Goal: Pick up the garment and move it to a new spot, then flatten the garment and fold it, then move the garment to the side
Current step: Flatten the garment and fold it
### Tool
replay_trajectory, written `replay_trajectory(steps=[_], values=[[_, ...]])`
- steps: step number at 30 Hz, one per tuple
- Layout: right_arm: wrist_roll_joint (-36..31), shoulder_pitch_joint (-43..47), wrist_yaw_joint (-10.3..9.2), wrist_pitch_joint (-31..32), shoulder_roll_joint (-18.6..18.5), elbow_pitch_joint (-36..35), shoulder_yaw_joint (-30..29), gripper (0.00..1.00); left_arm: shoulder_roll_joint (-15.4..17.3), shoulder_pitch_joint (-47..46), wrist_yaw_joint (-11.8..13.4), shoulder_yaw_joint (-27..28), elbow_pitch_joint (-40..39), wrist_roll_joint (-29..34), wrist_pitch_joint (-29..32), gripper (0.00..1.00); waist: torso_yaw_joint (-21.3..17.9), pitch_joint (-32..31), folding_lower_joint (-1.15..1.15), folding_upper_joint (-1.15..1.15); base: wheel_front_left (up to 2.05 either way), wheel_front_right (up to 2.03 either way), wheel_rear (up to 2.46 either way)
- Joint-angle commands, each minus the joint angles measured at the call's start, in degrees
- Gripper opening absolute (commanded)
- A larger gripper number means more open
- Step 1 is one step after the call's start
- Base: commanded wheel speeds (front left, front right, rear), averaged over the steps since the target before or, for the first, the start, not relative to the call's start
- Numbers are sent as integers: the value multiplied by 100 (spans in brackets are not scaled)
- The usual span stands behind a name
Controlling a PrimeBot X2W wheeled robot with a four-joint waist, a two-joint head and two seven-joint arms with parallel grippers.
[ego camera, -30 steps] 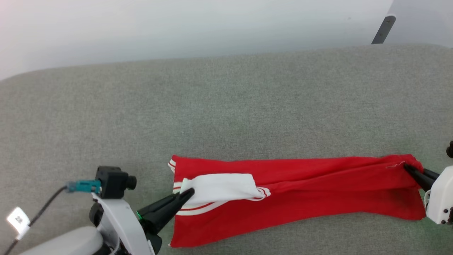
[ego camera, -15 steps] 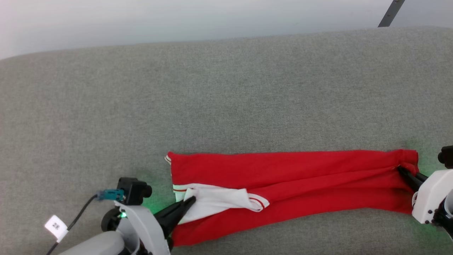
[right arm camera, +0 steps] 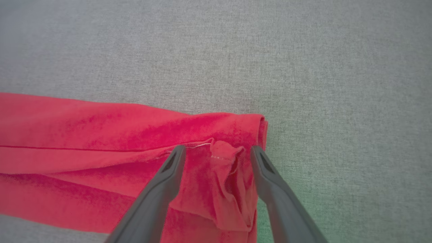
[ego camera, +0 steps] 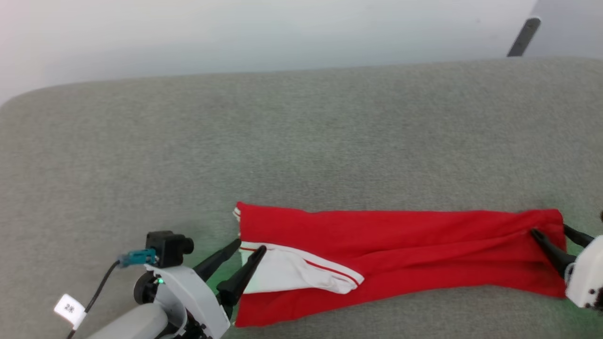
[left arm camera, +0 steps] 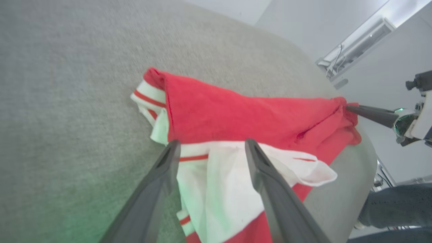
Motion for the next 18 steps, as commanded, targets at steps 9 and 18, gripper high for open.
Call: replay_trajectory(steps=[9, 18], values=[[521, 776, -1, 340, -361, 78, -682, 100, -603, 1208, 11, 1884, -155, 1066, -1, 100, 783, -369, 0, 0, 0, 0, 0], [941, 1260, -1, 1045, -406, 514, -986, 100, -1197, 1936, 195, 3169, 45, 2823, -2, 100, 1294, -411, 0, 0, 0, 0, 0]])
